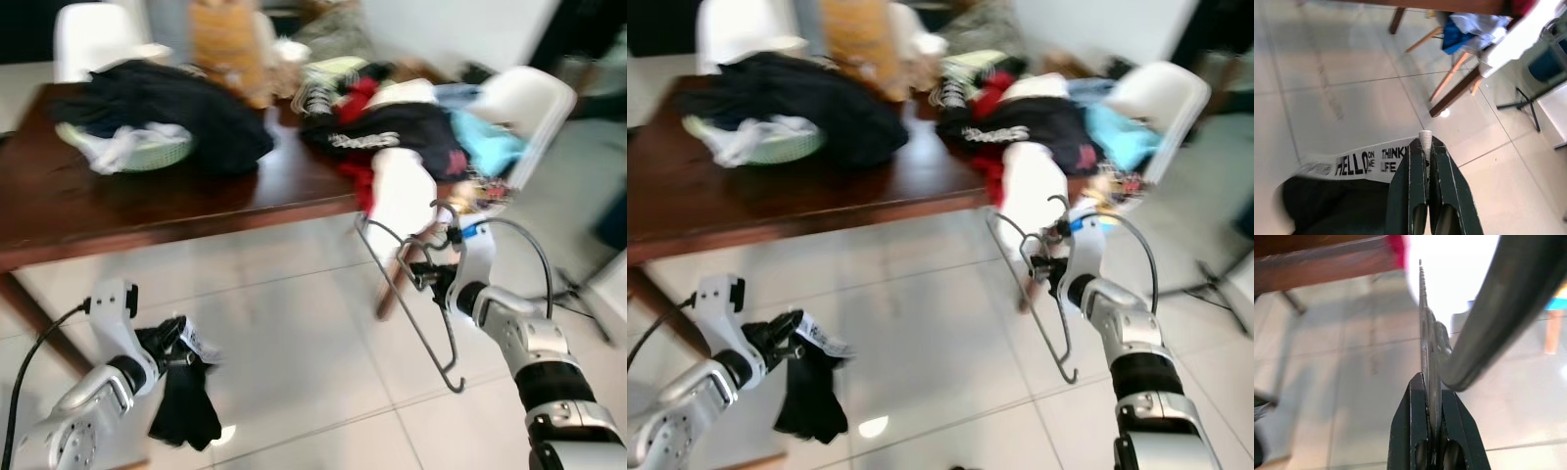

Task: Hang hanger

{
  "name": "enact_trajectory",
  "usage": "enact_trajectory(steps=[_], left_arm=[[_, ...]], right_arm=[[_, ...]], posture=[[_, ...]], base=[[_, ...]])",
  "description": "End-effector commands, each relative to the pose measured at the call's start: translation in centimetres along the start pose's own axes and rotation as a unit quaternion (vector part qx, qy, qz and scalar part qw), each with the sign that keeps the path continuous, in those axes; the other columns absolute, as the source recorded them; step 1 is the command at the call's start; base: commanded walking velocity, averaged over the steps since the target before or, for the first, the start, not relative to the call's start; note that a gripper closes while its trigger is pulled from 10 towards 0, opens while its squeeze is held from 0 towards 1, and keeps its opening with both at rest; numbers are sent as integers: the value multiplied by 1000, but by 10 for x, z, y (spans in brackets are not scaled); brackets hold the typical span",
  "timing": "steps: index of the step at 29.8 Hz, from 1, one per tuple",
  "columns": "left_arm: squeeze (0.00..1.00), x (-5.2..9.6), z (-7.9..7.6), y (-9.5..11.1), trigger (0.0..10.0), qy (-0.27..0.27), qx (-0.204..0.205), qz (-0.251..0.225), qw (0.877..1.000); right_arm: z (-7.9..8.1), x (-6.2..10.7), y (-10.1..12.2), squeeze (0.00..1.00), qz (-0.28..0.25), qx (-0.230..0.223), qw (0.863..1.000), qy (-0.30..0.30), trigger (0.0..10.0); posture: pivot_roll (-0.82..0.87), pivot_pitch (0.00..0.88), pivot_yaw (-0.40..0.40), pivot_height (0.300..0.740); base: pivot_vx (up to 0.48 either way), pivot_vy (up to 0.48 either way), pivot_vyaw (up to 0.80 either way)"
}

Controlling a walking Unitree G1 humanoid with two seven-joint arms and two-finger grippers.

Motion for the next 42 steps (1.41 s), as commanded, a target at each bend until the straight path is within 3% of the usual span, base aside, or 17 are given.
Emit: enact_trajectory(steps=[1, 6, 9, 10, 16, 17, 18, 20, 21, 22, 24, 27, 28, 30, 33, 37, 42], left_arm=[[0, 12, 15, -45, 10000, 36, -4, 54, 998], [0, 25, 32, -49, 10000, 67, 11, 32, 997], [0, 30, 46, -24, 10000, 78, -6, -13, 997], [0, 38, 57, 6, 10000, 83, -44, -49, 994], [0, 40, 59, 14, 10000, 83, -54, -57, 993], [0, 45, 48, 27, 10000, 58, -100, -68, 991], [0, 45, 48, 27, 10000, 58, -100, -68, 991], [0, 55, 1, 27, 10000, -8, -120, -83, 989], [0, 55, 1, 27, 10000, -8, -120, -83, 989], [0, 58, -29, 9, 10000, -39, -115, -74, 990], [0, 58, -29, 9, 10000, -39, -115, -74, 990], [0, 60, -92, -55, 10000, -45, -22, -37, 998], [0, 60, -92, -55, 10000, -45, -22, -37, 998], [0, 59, -84, -53, 10000, -29, 30, -54, 998], [0, 59, -80, -51, 10000, -27, 48, -63, 996], [0, 63, -85, -53, 10000, -66, 114, -64, 989], [0, 67, -92, -56, 10000, -75, 110, -58, 989]], right_arm=[[-6, 2, -34, 0, 27, -19, 999, -29, 10000], [-7, 5, -48, 0, 20, -46, 998, -47, 10000], [-7, 3, -36, 0, -1, -37, 998, -45, 10000], [3, 1, -19, 0, -21, -2, 1000, -10, 10000], [7, 0, -15, 0, -25, 11, 1000, 4, 10000], [29, -2, -10, 0, -34, 30, 997, 57, 10000], [29, -2, -10, 0, -34, 30, 997, 57, 10000], [77, 1, -23, 0, -32, 48, 986, 157, 10000], [77, 1, -23, 0, -32, 48, 986, 157, 10000], [98, 7, -38, 0, -21, 44, 979, 199, 10000], [98, 7, -38, 0, -21, 44, 979, 199, 10000], [135, 36, -97, 0, 26, 6, 969, 246, 10000], [135, 36, -97, 0, 26, 6, 969, 246, 10000], [135, 37, -105, 0, 41, -28, 968, 244, 10000], [132, 37, -105, 0, 43, -48, 969, 241, 10000], [117, 39, -107, 0, 40, -79, 973, 213, 10000], [108, 46, -109, 0, 38, -95, 978, 182, 10000]], posture=[[-39, 29, -16, 740], [-43, 0, -15, 740], [-54, 0, -15, 740], [-56, 0, -17, 740], [-56, 0, -17, 740], [-44, 0, -22, 740], [-44, 0, -22, 740], [-32, 0, -35, 740], [-32, 0, -35, 740], [-21, 0, -36, 740], [-21, 0, -36, 740], [-14, 0, -50, 740], [-14, 0, -50, 740], [-13, 0, -56, 740], [-16, 0, -56, 740], [-35, 0, -54, 740], [-52, 0, -49, 740]], base=[[0, 0, -800], [0, 0, -800], [0, 0, -800], [0, 0, -800], [0, 0, -800], [0, 0, -800], [0, 0, -800], [0, 0, -800], [0, 0, -800], [0, 0, -800], [0, 0, -800], [0, 0, -800], [0, 0, -800], [0, 0, -800], [0, 0, -800], [0, 0, -800], [0, 0, -800]])
Point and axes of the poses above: a point about 5 cm out from each wrist's last joint towards the gripper, its own x axis pointing back from the gripper into the wrist, its own y axis along the axis of the wrist's last joint, z = x × y, the point moved 4 cm from there along -x, pointing out of the wrist towards the gripper, and after that the axes turned 6 degrees about -x, right-handed, at the moved point
